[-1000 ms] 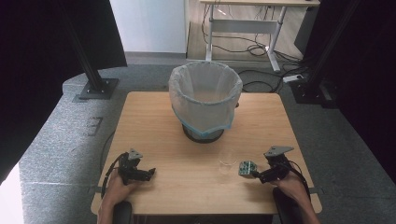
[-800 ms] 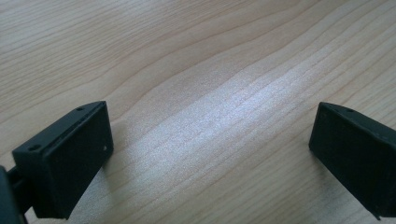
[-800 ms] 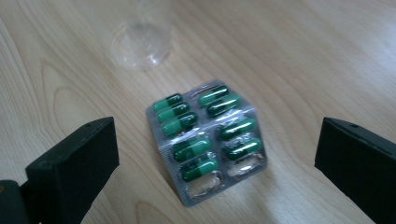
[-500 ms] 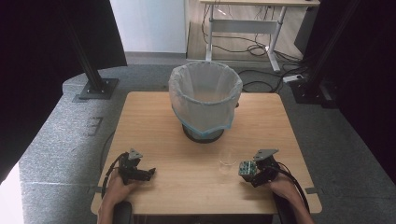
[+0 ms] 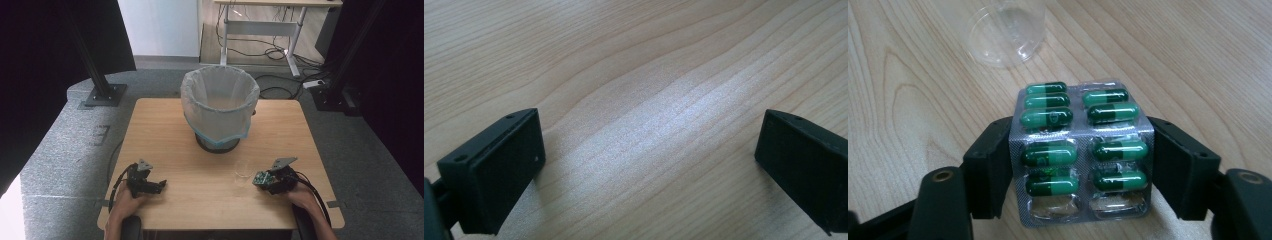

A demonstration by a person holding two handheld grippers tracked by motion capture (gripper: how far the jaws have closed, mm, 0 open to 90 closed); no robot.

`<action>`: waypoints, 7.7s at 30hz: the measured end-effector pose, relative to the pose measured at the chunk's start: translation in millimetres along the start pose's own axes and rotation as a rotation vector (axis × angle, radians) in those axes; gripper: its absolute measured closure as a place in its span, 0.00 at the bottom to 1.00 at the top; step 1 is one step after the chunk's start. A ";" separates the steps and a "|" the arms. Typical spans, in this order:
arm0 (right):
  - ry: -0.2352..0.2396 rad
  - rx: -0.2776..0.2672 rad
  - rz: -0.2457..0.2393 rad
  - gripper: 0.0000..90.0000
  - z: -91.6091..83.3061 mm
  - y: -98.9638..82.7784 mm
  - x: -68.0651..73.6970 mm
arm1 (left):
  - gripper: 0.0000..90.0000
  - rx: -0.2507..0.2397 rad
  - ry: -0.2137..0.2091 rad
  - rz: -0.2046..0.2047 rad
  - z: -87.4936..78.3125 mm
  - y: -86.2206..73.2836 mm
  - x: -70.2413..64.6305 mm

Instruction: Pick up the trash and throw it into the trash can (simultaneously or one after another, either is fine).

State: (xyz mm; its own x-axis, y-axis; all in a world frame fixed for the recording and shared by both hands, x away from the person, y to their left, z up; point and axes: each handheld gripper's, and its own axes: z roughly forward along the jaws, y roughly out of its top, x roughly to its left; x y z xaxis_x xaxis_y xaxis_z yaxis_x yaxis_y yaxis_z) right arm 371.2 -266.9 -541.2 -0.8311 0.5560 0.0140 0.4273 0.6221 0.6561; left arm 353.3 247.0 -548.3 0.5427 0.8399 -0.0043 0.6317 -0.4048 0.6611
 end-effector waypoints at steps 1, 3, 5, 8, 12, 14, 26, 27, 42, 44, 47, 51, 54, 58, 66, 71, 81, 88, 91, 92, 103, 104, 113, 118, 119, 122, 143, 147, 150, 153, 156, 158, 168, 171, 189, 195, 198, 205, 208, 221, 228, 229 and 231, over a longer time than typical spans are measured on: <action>0.001 0.001 0.002 0.36 -0.5 -0.2 -0.5 | 0.00 0.000 0.000 0.000 0.0 0.0 0.0; -0.004 0.005 0.021 0.36 -1.3 -0.4 -0.2 | 0.00 0.000 0.000 0.000 0.0 0.0 0.0; -0.005 0.009 0.025 0.36 -2.5 -0.7 -1.1 | 0.00 0.000 0.000 0.000 0.1 0.0 0.0; -0.013 0.011 0.034 0.36 -4.6 -0.5 -1.1 | 0.00 0.000 0.000 0.000 0.1 0.0 0.0; -0.025 0.012 0.037 0.36 -10.3 0.1 -1.8 | 0.00 0.000 0.000 0.000 0.0 0.0 0.0; -0.031 0.009 0.060 0.36 -16.6 1.0 -2.7 | 0.00 0.000 0.000 -0.001 0.1 0.1 -0.1; -0.050 -0.016 0.103 0.37 -35.4 11.3 -1.8 | 0.00 0.000 0.000 -0.001 0.1 0.1 -0.1; -0.055 -0.021 0.104 0.36 -37.5 13.4 -1.4 | 0.00 -0.001 0.000 -0.001 0.2 0.1 0.0; -0.054 -0.046 0.125 0.37 -64.8 38.5 -6.2 | 0.00 0.000 0.000 -0.001 0.2 0.2 0.0; -0.054 -0.049 0.126 0.37 -70.2 45.3 -7.1 | 0.00 0.000 0.000 -0.001 0.2 0.2 0.0; -0.054 -0.050 0.123 0.37 -74.4 51.6 -8.4 | 0.00 0.000 0.000 -0.001 0.3 0.3 0.0; -0.059 -0.049 0.125 0.37 -78.6 58.9 -9.2 | 0.00 0.000 0.000 -0.001 0.2 0.3 0.0; -0.060 -0.052 0.131 0.37 -84.3 68.4 -10.8 | 0.00 0.000 0.000 -0.001 0.3 0.3 0.0; -0.060 -0.054 0.136 0.37 -88.6 75.5 -12.7 | 0.00 0.000 -0.001 -0.001 0.3 0.3 0.0; -0.059 -0.060 0.148 0.37 -99.0 91.8 -20.0 | 0.00 0.000 0.000 -0.001 0.3 0.4 0.0; -0.063 -0.066 0.147 0.37 -106.5 106.2 -21.9 | 0.00 0.000 0.000 0.000 0.4 0.5 0.0; -0.060 -0.079 0.154 0.37 -116.7 128.8 -25.2 | 0.00 0.001 0.000 0.000 0.3 0.5 0.0; -0.066 -0.090 0.160 0.37 -126.3 143.4 -29.5 | 0.00 0.001 0.000 0.000 0.4 0.6 0.1; -0.067 -0.092 0.162 0.37 -128.6 147.8 -30.3 | 0.00 0.000 0.000 0.000 0.4 0.6 0.1; -0.066 -0.092 0.164 0.37 -130.2 150.6 -30.7 | 0.00 0.000 0.000 0.000 0.4 0.6 0.1; -0.062 -0.111 0.166 0.37 -143.2 178.7 -37.6 | 0.00 0.000 0.000 0.000 0.4 0.6 0.1; -0.062 -0.111 0.166 0.37 -143.2 178.7 -37.6 | 0.00 0.000 0.000 0.000 0.4 0.6 0.1; -0.062 -0.129 0.166 0.37 -153.7 203.8 -42.1 | 0.00 0.001 0.000 0.000 0.4 0.6 0.1; -0.061 -0.136 0.172 0.37 -157.0 213.9 -44.6 | 0.00 0.000 -0.001 0.000 0.4 0.6 0.1; -0.062 -0.137 0.171 0.37 -157.4 215.5 -45.1 | 0.00 0.000 0.000 0.000 0.4 0.6 0.1; -0.063 -0.138 0.173 0.37 -158.6 222.4 -46.8 | 0.00 0.000 0.000 0.000 0.4 0.6 0.1; -0.094 -0.134 0.135 0.37 -152.3 282.4 -54.9 | 0.00 0.001 -0.002 0.000 0.6 0.7 0.1; -0.095 -0.131 0.129 0.37 -149.0 289.8 -55.0 | 0.00 0.001 -0.001 0.000 0.6 0.7 0.1; -0.094 -0.136 0.125 0.37 -145.5 297.3 -55.1 | 0.00 0.000 -0.002 0.000 0.6 0.7 0.2; -0.098 -0.136 0.120 0.37 -141.9 305.0 -55.7 | 0.00 0.000 -0.001 0.000 0.6 0.7 0.1; -0.098 -0.141 0.117 0.37 -138.0 312.8 -57.1 | 0.00 0.000 -0.001 0.000 0.5 0.7 0.1; -0.101 -0.141 0.116 0.37 -137.0 314.7 -57.5 | 0.00 0.001 -0.002 0.001 0.6 0.7 0.2; -0.110 -0.149 0.112 0.37 -127.1 333.0 -60.5 | 0.00 0.000 -0.002 0.002 0.7 0.8 0.3; -0.108 -0.156 0.116 0.37 -122.1 337.9 -63.0 | 0.00 0.000 -0.003 0.002 0.8 0.8 0.4; -0.123 -0.114 0.122 0.37 -79.3 356.9 -69.4 | 0.00 0.000 -0.003 0.004 0.8 0.9 0.5; -0.128 -0.086 0.115 0.37 -63.7 358.0 -70.3 | 0.00 0.000 -0.003 0.004 0.8 0.9 0.5; -0.128 -0.069 0.115 0.37 -57.0 357.3 -71.1 | 0.00 0.000 -0.004 0.003 0.8 0.9 0.4; -0.121 -0.034 0.113 0.36 -48.7 355.2 -73.0 | 0.00 0.000 -0.004 0.003 0.8 0.9 0.4; -0.102 -0.022 0.112 0.30 -45.7 354.3 -72.3 | 0.00 0.000 -0.004 0.003 0.8 0.9 0.4; -0.100 -0.040 0.080 0.16 -50.1 352.6 -69.9 | 0.00 0.000 -0.004 0.003 0.8 0.9 0.4; -0.099 -0.055 0.066 0.14 -64.3 351.1 -65.9 | 0.00 0.000 -0.003 0.004 0.8 0.9 0.4; -0.099 -0.055 0.064 0.14 -66.4 350.6 -65.0 | 0.00 0.000 -0.003 0.004 0.7 0.9 0.4; -0.097 -0.055 0.057 0.12 -69.8 349.8 -63.1 | 0.00 -0.001 -0.003 0.003 0.9 0.9 0.4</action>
State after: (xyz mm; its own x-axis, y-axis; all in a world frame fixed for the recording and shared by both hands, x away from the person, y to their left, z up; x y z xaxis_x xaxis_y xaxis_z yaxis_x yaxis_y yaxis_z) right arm 548.3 -122.8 -259.9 -0.7664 0.6420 -0.0192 0.4502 0.5583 0.6969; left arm 354.6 246.7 -548.4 0.5464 0.8375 -0.0041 0.6295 -0.4074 0.6616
